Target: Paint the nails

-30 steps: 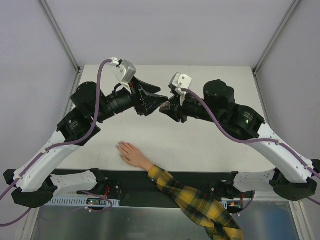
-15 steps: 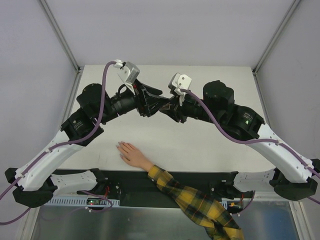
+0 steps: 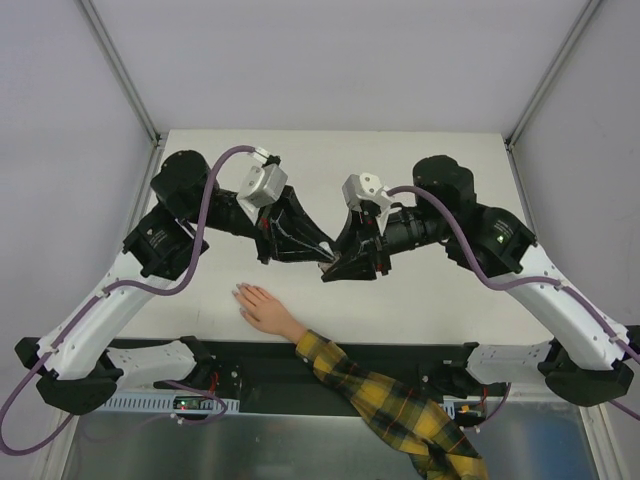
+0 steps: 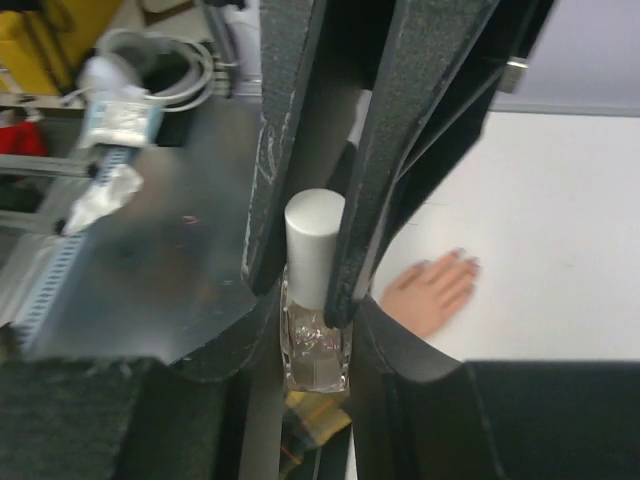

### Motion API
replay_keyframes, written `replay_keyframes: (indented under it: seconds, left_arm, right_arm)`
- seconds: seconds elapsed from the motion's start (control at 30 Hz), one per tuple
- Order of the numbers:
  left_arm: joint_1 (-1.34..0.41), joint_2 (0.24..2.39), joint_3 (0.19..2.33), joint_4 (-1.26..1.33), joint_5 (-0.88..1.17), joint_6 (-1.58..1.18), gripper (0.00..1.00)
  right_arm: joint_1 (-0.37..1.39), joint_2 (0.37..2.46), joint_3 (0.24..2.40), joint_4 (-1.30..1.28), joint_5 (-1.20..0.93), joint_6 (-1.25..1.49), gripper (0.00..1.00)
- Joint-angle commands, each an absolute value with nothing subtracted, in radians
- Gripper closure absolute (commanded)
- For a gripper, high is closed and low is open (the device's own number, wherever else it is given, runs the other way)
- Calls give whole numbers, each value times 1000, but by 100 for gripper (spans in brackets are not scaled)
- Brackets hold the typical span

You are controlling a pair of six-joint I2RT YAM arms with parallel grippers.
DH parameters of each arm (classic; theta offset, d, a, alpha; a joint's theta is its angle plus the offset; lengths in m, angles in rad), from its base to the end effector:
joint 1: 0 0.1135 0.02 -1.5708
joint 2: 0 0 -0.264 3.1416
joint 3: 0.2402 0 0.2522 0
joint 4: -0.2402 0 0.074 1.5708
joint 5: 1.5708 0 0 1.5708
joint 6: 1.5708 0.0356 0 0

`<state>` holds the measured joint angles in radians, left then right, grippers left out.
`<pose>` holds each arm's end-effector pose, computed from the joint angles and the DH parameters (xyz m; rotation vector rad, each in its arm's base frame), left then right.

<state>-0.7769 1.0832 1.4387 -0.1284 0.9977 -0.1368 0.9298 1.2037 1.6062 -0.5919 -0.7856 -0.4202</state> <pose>0.1188 -0.1587 0.5092 1.2836 0.9760 -1.3883 0.1141 0.1950 0.4924 -1.5398 0.9780 1.0515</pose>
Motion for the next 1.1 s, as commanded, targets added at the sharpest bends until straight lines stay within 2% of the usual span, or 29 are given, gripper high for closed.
replay_keyframes:
  seconds: [0.0, 0.1, 0.13, 0.17, 0.2, 0.27, 0.3, 0.37, 0.4, 0.47, 0.53, 0.6, 0.77, 0.93, 1.07]
  left_arm:
    - [-743, 1109, 1480, -169, 1405, -84, 100]
    - [-703, 1097, 1502, -169, 1335, -103, 100]
    - [-681, 1089, 1509, -167, 1292, -113, 91]
    - [-677, 1080, 1512, -169, 1173, -133, 65]
    - [-673, 1051, 1513, -169, 1099, -143, 52]
    - [-673, 1019, 1502, -169, 935, -176, 39]
    - [-673, 987, 1499, -169, 825, -184, 35]
    - [-675, 956, 1480, -164, 670, -237, 8]
    - [-673, 933, 1471, -154, 569, -248, 6]
    - [-676, 920, 1468, -146, 508, -297, 7]
    - [-678, 926, 1473, -138, 462, -327, 14]
    - [-692, 937, 1473, -140, 430, -357, 17]
    - [-793, 959, 1466, -140, 223, -313, 14]
    - [-839, 1006, 1489, -140, 169, -302, 19]
    - [-853, 1020, 1482, -140, 134, -311, 28]
  right_arm:
    - [923, 1170, 1625, -437, -1109, -370, 100]
    - [905, 1157, 1618, -428, -1083, -350, 100]
    - [899, 1152, 1617, -428, -1063, -350, 100]
    - [897, 1149, 1615, -439, -1002, -350, 100]
    - [894, 1146, 1621, -454, -952, -360, 100]
    - [894, 1144, 1631, -506, -794, -386, 100]
    - [894, 1140, 1628, -509, -740, -387, 100]
    - [899, 1135, 1618, -502, -645, -388, 100]
    - [911, 1135, 1618, -502, -603, -394, 100]
    - [931, 1149, 1638, -523, -479, -408, 100]
    - [962, 1167, 1657, -528, -375, -420, 100]
    - [989, 1177, 1664, -520, -237, -422, 100]
    - [1032, 1201, 1675, -482, -39, -417, 100]
    - [1052, 1212, 1687, -465, -6, -411, 100]
    - [1061, 1207, 1683, -459, 37, -410, 100]
